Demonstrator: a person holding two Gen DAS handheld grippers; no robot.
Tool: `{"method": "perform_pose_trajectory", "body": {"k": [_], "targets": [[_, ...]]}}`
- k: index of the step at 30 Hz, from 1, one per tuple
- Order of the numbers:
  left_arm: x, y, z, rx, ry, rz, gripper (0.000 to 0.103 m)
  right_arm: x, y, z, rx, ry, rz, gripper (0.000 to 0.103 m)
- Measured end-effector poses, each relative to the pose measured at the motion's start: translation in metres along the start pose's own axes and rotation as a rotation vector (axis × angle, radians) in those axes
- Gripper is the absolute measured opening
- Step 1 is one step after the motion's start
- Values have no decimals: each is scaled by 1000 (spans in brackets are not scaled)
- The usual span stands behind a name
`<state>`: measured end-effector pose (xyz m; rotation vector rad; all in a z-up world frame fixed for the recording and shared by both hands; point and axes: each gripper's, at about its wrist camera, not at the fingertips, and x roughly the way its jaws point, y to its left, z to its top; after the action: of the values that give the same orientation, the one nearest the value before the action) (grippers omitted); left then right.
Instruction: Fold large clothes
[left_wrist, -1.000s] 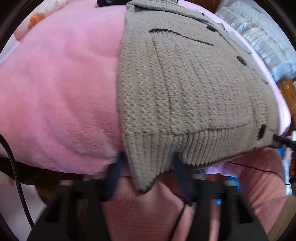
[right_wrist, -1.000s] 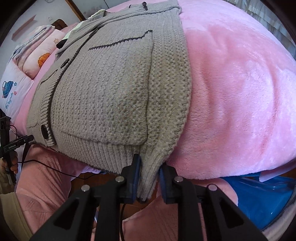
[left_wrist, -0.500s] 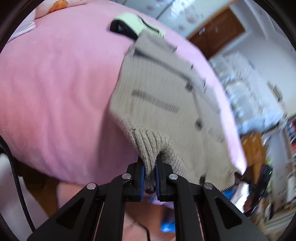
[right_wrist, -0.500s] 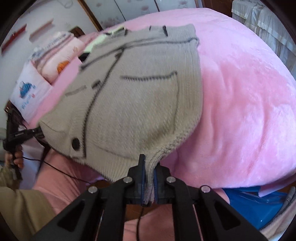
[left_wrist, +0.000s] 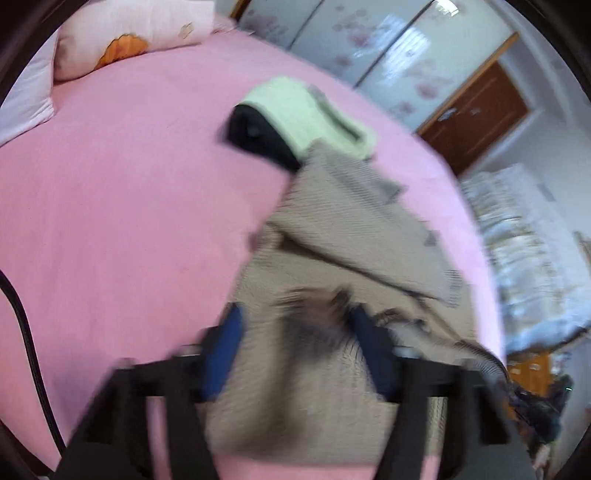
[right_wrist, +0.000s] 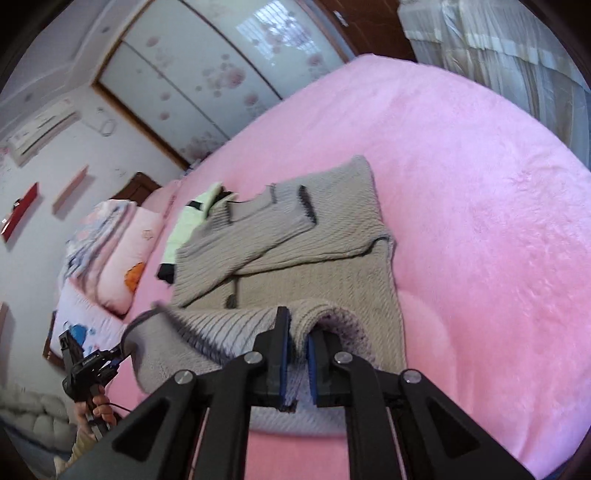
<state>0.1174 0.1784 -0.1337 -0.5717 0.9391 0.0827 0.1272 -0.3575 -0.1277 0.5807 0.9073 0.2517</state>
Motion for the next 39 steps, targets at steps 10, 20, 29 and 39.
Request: {"method": "perform_pose_trajectory", "body": {"k": [10,20,29,39], "targets": [[22,20,10,47,68,-28,66,20,-40,6,104,-20,-70,51],[65,-27,6,420,268,-46,66,69,-25,4,-184,130,-236,51],[101,-36,-7,547,361,52,70,95,-14,-6,-368,170,-311,35],[105,-20,-3,465,365,10,70,83,11,-29,-557,77,-442,11]]}}
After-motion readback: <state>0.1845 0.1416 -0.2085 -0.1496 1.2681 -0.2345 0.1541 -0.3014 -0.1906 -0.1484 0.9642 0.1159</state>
